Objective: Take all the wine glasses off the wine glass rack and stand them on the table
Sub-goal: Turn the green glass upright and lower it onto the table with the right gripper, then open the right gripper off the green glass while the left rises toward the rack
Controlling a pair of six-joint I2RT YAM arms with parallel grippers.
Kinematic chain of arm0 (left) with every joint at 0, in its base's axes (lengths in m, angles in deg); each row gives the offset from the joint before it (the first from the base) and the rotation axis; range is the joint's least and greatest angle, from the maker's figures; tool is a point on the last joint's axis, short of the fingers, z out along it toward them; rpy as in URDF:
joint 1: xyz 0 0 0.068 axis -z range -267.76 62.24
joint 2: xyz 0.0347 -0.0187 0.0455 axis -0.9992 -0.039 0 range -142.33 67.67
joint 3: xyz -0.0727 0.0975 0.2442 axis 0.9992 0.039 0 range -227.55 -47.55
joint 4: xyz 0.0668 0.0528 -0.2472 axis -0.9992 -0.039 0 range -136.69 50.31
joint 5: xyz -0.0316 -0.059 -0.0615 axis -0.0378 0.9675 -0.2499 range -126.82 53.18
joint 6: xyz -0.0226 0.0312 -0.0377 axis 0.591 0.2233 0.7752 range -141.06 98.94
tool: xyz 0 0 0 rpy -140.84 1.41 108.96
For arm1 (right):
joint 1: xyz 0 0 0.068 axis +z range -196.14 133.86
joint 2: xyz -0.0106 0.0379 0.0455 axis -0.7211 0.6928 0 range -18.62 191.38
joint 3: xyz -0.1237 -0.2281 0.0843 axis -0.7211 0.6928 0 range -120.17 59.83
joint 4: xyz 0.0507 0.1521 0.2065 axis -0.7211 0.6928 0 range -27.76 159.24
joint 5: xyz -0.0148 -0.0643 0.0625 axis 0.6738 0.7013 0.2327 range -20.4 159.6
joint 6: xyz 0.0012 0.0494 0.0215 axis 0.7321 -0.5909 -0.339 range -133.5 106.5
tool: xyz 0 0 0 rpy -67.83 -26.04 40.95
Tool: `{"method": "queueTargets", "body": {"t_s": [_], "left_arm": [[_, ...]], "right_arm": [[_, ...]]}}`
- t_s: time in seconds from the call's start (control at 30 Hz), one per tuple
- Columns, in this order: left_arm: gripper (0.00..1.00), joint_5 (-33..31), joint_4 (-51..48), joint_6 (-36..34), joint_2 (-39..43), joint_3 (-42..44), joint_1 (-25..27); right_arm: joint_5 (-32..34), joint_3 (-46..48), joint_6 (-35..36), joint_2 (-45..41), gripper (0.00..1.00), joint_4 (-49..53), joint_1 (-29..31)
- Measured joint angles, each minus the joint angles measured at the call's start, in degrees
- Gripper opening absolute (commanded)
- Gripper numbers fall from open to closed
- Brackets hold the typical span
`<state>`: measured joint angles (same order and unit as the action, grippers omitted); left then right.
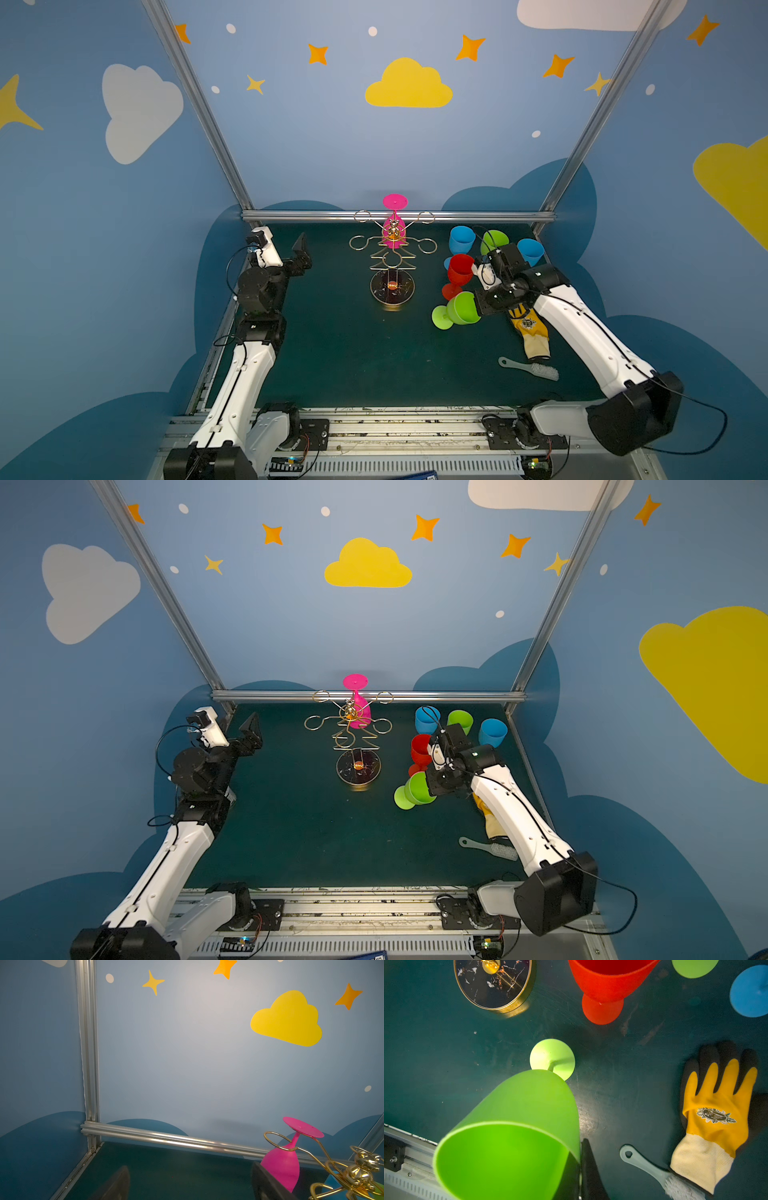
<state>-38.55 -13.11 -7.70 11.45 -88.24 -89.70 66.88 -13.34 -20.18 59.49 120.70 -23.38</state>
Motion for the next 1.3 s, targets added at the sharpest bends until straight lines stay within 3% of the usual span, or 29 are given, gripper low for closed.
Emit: {"method": "queueTargets", "body": {"t_s": [0.43, 0.73, 1.3], "left_arm": [[0.9, 0.0, -0.4, 0.3, 0.0, 0.0, -0.6], [0.9, 0.0, -0.5, 0.7, 0.0, 0.0, -0.8], [0.9, -0.6, -0.9, 1.2, 0.0, 0.0, -1.4]], "right_arm": [[1.6, -10.0, -3.2, 13.6, 0.01, 3.8, 0.6], [0.2, -10.5, -3.7, 13.8, 0.21, 4.0, 1.0], [-2.8, -12.3, -3.6, 11.4, 0.43, 3.4, 0.4]]}}
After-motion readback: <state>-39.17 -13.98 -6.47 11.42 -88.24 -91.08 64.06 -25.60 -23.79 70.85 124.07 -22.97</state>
